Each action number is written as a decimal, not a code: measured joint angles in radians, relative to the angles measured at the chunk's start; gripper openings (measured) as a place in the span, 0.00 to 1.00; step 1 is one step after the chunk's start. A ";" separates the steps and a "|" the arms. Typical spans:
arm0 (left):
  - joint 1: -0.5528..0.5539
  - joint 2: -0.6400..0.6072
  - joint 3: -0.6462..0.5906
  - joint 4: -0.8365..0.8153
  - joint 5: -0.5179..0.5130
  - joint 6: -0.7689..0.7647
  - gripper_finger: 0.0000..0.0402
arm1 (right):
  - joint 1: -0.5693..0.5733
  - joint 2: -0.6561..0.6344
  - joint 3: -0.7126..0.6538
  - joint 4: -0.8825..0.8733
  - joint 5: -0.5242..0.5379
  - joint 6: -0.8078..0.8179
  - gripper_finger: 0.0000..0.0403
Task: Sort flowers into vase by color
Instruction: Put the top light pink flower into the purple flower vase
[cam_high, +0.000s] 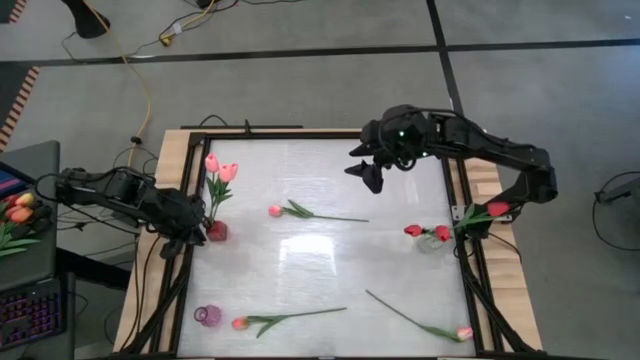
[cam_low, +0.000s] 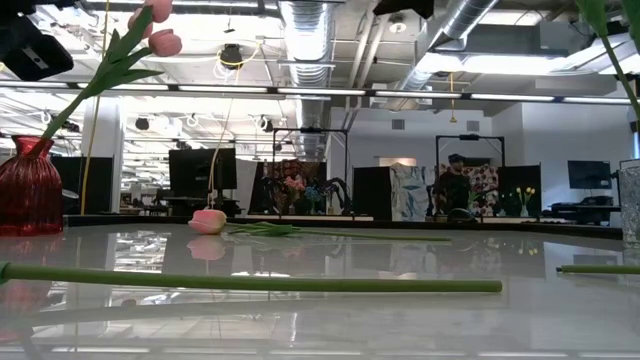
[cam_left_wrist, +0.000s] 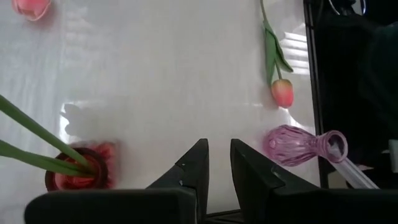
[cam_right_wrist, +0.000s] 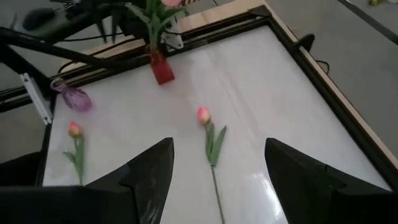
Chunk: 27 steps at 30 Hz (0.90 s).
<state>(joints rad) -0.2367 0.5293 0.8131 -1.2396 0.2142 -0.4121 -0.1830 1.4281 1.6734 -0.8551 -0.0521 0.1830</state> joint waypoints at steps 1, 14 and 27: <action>0.000 0.000 0.000 0.000 0.000 -0.006 0.13 | 0.004 -0.001 -0.010 0.016 0.000 -0.005 0.69; 0.000 0.000 0.000 0.045 -0.068 0.052 0.13 | -0.036 0.002 -0.339 0.395 0.000 -0.101 0.69; 0.000 0.000 0.000 0.054 -0.021 -0.059 0.13 | -0.101 0.253 -0.421 0.538 -0.105 -0.192 0.69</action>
<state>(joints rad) -0.2367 0.5293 0.8135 -1.1857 0.1932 -0.4714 -0.2838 1.6807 1.2520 -0.3170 -0.1574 -0.0091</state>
